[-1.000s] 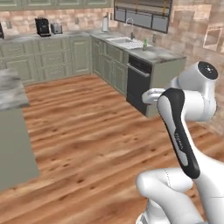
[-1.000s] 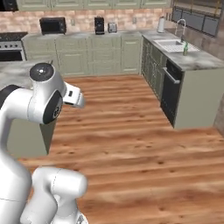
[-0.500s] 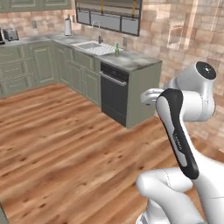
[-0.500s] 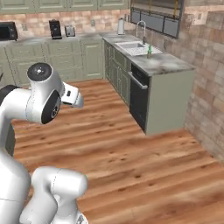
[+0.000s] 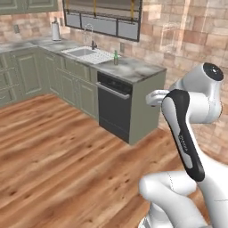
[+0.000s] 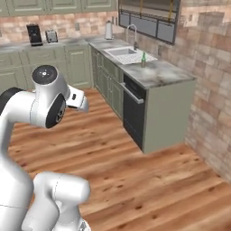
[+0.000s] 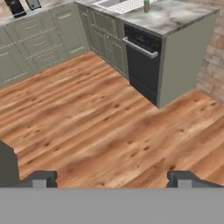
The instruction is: Place the drinks on the dining counter in a tight cluster.
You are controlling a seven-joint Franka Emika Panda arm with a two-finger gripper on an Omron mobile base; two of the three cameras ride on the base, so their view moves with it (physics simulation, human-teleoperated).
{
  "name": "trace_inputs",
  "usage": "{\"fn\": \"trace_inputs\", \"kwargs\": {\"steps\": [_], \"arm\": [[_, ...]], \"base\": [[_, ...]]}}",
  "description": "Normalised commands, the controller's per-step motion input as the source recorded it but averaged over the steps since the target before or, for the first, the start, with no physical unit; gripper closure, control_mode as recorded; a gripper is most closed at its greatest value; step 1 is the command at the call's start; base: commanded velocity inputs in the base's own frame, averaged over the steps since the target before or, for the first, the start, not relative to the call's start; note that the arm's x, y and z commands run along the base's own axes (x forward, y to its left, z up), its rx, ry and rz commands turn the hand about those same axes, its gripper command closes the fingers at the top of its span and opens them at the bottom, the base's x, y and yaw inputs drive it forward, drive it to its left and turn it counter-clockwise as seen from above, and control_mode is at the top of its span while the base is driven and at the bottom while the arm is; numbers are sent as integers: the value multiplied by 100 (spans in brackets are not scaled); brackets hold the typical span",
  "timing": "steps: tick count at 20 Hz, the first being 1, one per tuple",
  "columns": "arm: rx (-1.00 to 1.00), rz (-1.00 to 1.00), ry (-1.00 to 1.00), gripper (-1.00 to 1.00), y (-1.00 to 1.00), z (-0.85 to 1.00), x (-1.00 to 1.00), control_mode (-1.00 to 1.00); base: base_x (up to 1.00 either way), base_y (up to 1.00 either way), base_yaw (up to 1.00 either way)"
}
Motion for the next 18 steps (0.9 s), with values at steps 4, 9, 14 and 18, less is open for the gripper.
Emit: {"fn": "trace_inputs", "kwargs": {"steps": [4,9,14,18], "arm": [[0,0,0,-100,0,0,0,100],[0,0,0,-100,0,0,0,100],[0,0,0,-100,0,0,0,100],[0,0,0,-100,0,0,0,100]], "base": [[100,30,-11],[100,47,-19],[100,27,-37],[100,32,-49]]}}
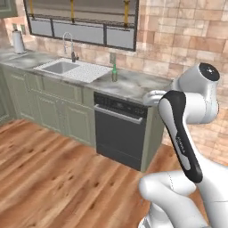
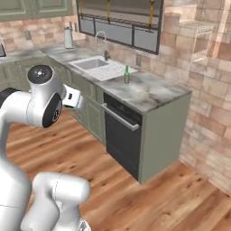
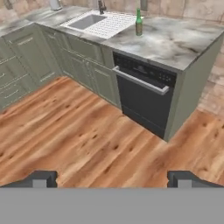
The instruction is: Place the drinks on the dining counter in a tight cluster.
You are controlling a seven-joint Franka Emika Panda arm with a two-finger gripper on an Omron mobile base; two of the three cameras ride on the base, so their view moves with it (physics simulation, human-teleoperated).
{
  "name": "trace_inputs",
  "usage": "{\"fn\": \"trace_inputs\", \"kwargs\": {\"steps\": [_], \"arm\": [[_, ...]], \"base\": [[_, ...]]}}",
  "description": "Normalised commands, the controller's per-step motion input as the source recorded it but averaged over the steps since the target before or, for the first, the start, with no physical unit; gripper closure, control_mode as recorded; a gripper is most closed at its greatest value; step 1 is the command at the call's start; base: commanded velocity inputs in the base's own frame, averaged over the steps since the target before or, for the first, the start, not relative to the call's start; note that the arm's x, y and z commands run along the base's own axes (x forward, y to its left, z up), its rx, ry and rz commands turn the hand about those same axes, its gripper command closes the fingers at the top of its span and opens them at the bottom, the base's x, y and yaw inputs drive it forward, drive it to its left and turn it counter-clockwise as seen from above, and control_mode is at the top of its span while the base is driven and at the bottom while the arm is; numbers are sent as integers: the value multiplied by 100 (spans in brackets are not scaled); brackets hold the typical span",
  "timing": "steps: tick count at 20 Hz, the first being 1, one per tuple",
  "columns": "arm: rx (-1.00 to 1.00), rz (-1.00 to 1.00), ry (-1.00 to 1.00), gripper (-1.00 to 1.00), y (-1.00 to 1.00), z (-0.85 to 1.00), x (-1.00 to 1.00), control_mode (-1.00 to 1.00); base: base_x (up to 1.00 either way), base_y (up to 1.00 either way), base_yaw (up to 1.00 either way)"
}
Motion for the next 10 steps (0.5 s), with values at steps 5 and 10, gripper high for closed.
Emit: {"fn": "trace_inputs", "kwargs": {"steps": [5,10], "arm": [[0,0,0,-100,0,0,0,100],[0,0,0,-100,0,0,0,100]], "base": [[100,32,-47],[100,35,-49]]}}
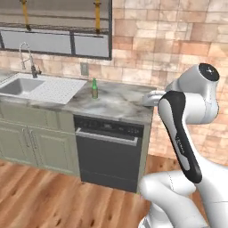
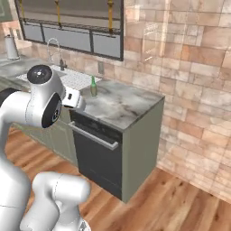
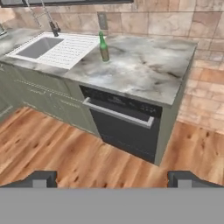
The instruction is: Place the drinks on the dining counter in a tight cluster.
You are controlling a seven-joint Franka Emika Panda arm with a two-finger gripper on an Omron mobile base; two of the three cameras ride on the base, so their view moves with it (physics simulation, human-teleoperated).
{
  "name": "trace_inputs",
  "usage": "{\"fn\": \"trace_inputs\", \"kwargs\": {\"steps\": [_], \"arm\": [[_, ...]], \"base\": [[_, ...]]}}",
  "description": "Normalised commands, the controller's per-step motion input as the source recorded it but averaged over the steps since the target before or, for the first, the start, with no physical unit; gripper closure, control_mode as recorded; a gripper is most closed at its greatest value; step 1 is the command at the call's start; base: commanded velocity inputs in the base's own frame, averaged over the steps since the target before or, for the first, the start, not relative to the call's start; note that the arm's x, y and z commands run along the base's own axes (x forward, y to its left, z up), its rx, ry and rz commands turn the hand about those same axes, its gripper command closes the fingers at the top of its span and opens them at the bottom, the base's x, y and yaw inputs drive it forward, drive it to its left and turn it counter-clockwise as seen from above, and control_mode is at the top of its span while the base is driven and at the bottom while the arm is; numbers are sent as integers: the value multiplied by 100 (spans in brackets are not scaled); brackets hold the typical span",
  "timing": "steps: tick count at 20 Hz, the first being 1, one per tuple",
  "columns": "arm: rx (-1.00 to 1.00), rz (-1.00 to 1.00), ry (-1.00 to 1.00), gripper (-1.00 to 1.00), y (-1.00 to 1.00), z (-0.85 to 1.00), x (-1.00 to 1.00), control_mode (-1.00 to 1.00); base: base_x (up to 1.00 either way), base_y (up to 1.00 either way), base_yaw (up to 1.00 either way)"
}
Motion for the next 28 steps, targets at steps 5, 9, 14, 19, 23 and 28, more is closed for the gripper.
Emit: {"fn": "trace_inputs", "kwargs": {"steps": [5,9,14,19,23,28], "arm": [[0,0,0,-100,0,0,0,100],[0,0,0,-100,0,0,0,100],[0,0,0,-100,0,0,0,100],[0,0,0,-100,0,0,0,100],[0,0,0,-100,0,0,0,100],[0,0,0,-100,0,0,0,100]], "base": [[75,40,-50],[60,45,-49],[23,49,-46],[0,78,-27],[0,81,-22],[4,81,-12]]}}
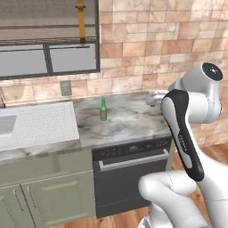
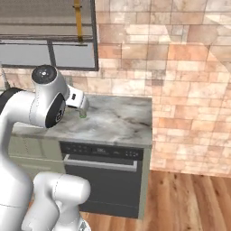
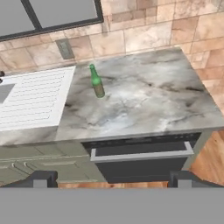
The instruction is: Place the drinks on the dining counter in a tight cluster.
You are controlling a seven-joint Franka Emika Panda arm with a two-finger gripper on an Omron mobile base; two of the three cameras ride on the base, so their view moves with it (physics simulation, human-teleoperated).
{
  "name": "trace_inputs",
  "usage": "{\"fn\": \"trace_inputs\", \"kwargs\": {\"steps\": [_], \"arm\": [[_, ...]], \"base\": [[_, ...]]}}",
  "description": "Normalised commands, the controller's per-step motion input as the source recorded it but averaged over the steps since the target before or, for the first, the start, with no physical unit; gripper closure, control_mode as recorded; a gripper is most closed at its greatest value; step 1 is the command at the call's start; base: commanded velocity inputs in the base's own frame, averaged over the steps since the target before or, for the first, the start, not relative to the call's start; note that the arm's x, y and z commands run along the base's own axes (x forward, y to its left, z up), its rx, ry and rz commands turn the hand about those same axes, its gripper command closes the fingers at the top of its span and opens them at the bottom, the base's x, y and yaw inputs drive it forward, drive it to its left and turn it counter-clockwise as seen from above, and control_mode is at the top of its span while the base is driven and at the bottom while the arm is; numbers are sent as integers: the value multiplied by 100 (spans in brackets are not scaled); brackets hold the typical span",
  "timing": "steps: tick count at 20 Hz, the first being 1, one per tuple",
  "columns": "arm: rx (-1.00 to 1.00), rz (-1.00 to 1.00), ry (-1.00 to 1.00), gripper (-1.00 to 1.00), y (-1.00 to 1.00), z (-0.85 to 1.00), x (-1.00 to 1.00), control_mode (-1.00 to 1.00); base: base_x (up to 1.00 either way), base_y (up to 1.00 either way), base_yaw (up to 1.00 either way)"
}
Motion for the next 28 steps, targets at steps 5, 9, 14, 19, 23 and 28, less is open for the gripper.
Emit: {"fn": "trace_inputs", "kwargs": {"steps": [5,9,14,19,23,28], "arm": [[0,0,0,-100,0,0,0,100],[0,0,0,-100,0,0,0,100],[0,0,0,-100,0,0,0,100],[0,0,0,-100,0,0,0,100],[0,0,0,-100,0,0,0,100],[0,0,0,-100,0,0,0,100]], "base": [[58,62,-8],[96,23,-6],[98,2,-2],[2,0,0],[0,0,0],[0,0,0]]}}
